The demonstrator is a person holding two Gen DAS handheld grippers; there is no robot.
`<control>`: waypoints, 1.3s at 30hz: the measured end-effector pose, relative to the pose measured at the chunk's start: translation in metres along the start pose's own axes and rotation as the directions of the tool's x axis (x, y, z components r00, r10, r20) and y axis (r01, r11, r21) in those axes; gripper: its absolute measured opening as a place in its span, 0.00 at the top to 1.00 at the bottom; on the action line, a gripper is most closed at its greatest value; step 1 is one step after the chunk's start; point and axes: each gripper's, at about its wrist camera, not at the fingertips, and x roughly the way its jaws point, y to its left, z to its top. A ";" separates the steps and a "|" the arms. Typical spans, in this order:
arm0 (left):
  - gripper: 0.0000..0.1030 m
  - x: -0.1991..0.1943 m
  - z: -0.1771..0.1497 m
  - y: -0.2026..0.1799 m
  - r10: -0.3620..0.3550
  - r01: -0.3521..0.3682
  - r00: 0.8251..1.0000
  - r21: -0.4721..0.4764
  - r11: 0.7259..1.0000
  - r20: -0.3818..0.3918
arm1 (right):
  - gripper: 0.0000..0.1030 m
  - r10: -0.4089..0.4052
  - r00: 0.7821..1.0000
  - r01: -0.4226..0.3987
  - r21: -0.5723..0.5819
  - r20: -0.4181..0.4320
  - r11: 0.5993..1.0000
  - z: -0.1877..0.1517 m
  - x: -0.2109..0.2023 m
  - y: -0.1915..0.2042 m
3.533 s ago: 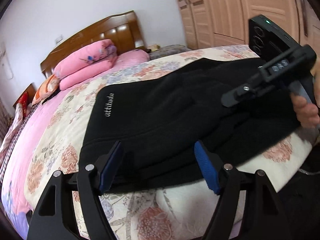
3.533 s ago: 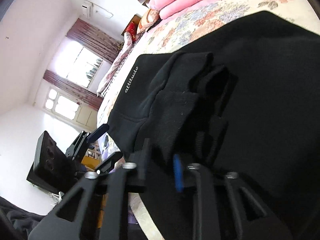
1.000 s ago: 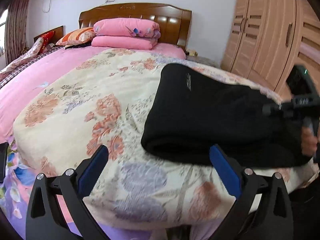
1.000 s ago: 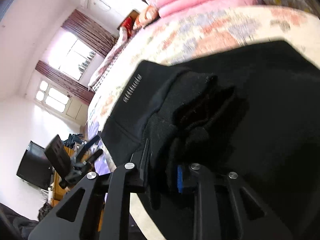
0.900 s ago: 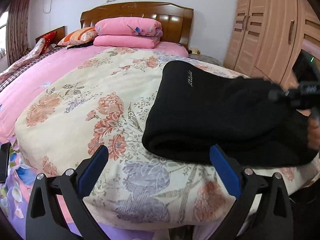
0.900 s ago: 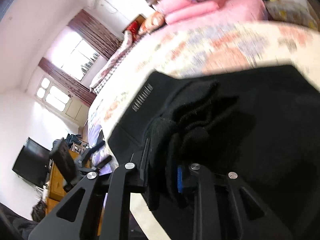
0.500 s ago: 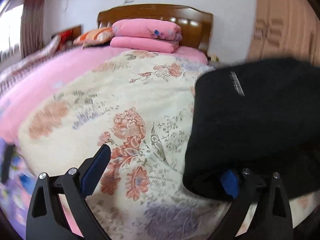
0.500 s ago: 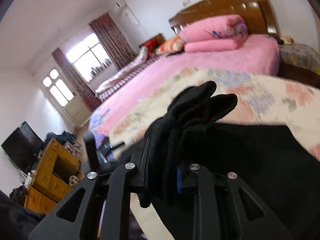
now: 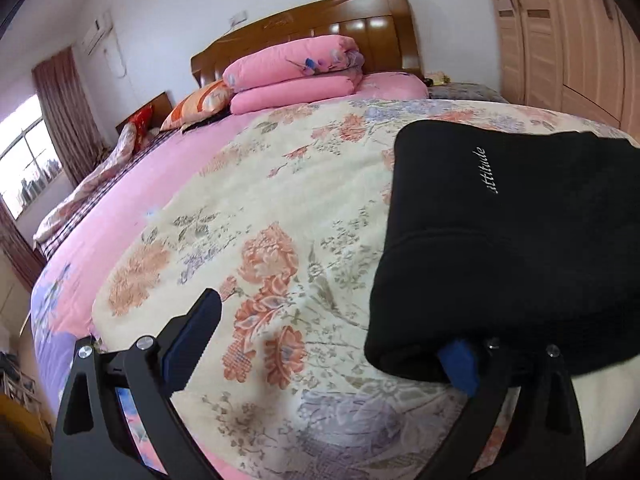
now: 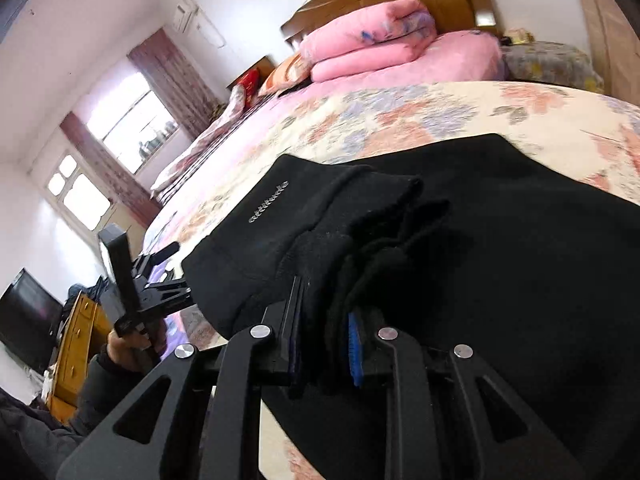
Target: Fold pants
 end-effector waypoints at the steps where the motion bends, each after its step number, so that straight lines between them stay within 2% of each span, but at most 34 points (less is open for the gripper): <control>1: 0.04 -0.001 0.000 -0.003 -0.009 0.009 1.000 0.004 1.000 0.001 | 0.80 -0.013 1.000 0.013 0.017 -0.015 1.000 -0.006 0.002 -0.009; 3: 0.04 0.003 -0.001 -0.007 -0.003 0.003 1.000 0.011 1.000 -0.012 | 0.80 -0.020 0.998 0.025 0.073 -0.065 0.997 -0.020 0.016 -0.027; 5: 0.04 0.009 -0.003 -0.005 -0.007 0.007 1.000 -0.011 1.000 -0.030 | 0.80 0.004 0.998 0.003 0.110 -0.061 0.994 -0.024 0.017 -0.033; 7: 0.04 0.011 -0.003 0.003 -0.041 0.039 0.998 -0.052 0.998 -0.041 | 0.80 0.013 0.999 -0.008 0.096 -0.047 0.995 -0.019 0.012 -0.030; 9: 0.04 0.013 -0.004 0.005 -0.046 0.043 0.998 -0.063 0.997 -0.048 | 0.80 0.018 0.999 -0.015 0.064 -0.045 0.998 -0.017 0.009 -0.024; 12: 0.04 0.011 -0.004 0.006 -0.063 0.057 0.995 -0.071 0.996 -0.078 | 0.77 0.008 0.997 -0.004 0.064 -0.077 0.998 -0.024 0.016 -0.028; 13: 0.04 0.008 -0.006 0.007 -0.078 0.072 0.992 -0.059 0.996 -0.099 | 0.75 0.014 0.996 -0.007 0.079 -0.088 0.997 -0.027 0.015 -0.034; 15: 0.04 0.002 -0.007 0.011 -0.079 0.077 0.986 -0.020 0.997 -0.144 | 0.57 0.007 0.993 0.004 0.101 -0.114 0.995 -0.027 0.009 -0.040; 17: 0.05 -0.013 -0.005 0.019 -0.049 0.052 0.985 0.018 0.998 -0.166 | 0.54 -0.017 0.995 0.027 0.099 -0.099 0.995 -0.024 -0.007 -0.042; 18: 0.05 -0.022 -0.002 0.023 -0.042 0.046 0.986 0.020 0.999 -0.160 | 0.54 -0.027 0.996 0.034 0.096 -0.080 0.995 -0.021 -0.014 -0.043; 19: 0.06 -0.038 0.008 0.029 -0.024 0.025 0.993 0.005 1.000 -0.116 | 0.54 -0.038 0.998 0.042 0.084 -0.047 0.996 -0.017 -0.025 -0.043; 20: 0.06 -0.050 0.017 0.031 -0.033 0.031 0.997 -0.021 0.999 -0.074 | 0.54 -0.047 0.998 0.049 0.070 -0.027 0.996 -0.015 -0.033 -0.043; 21: 0.06 -0.063 0.031 0.033 -0.075 0.074 0.997 -0.061 0.995 -0.012 | 0.54 -0.060 0.998 0.061 0.049 -0.012 0.997 -0.010 -0.040 -0.041; 23: 0.05 -0.076 0.053 0.027 -0.181 0.190 0.980 -0.115 0.975 0.086 | 0.54 -0.069 0.998 0.069 -0.018 0.010 0.997 -0.001 -0.045 -0.030; 24: 0.03 -0.076 0.070 0.015 -0.271 0.289 0.953 -0.130 0.948 0.137 | 0.54 -0.058 0.998 0.059 -0.059 0.013 0.997 0.002 -0.042 -0.022; 26: 0.02 -0.060 0.095 -0.015 -0.387 0.404 0.910 -0.111 0.908 0.147 | 0.54 -0.042 0.999 0.040 -0.138 -0.007 0.990 0.005 -0.029 -0.004; 29: 0.02 -0.019 0.124 -0.064 -0.446 0.450 0.892 -0.037 0.893 0.071 | 0.54 -0.071 0.996 0.056 -0.274 -0.044 0.960 0.005 -0.005 0.025; 31: 0.02 0.011 0.136 -0.087 -0.457 0.457 0.889 -0.013 0.889 -0.004 | 0.54 -0.104 0.993 0.078 -0.338 -0.060 0.938 0.003 0.008 0.038; 33: 0.02 0.040 0.142 -0.102 -0.429 0.432 0.900 0.027 0.901 -0.074 | 0.54 -0.159 0.985 0.121 -0.380 -0.071 0.917 0.005 0.021 0.040; 35: 0.02 0.073 0.138 -0.109 -0.368 0.381 0.914 0.048 0.923 -0.172 | 0.51 -0.249 0.965 0.188 -0.433 -0.087 0.882 0.003 0.038 0.038; 36: 0.02 0.080 0.132 -0.109 -0.347 0.363 0.917 0.054 0.930 -0.195 | 0.49 -0.266 0.958 0.197 -0.437 -0.103 0.878 0.001 0.046 0.035; 37: 0.01 0.092 0.124 -0.107 -0.312 0.332 0.926 0.067 0.941 -0.212 | 0.48 -0.241 0.966 0.179 -0.422 -0.098 0.889 -0.002 0.045 0.027; 39: 0.01 0.101 0.118 -0.097 -0.351 0.364 0.914 0.031 0.931 -0.202 | 0.47 -0.201 0.975 0.147 -0.391 -0.099 0.908 -0.001 0.049 0.024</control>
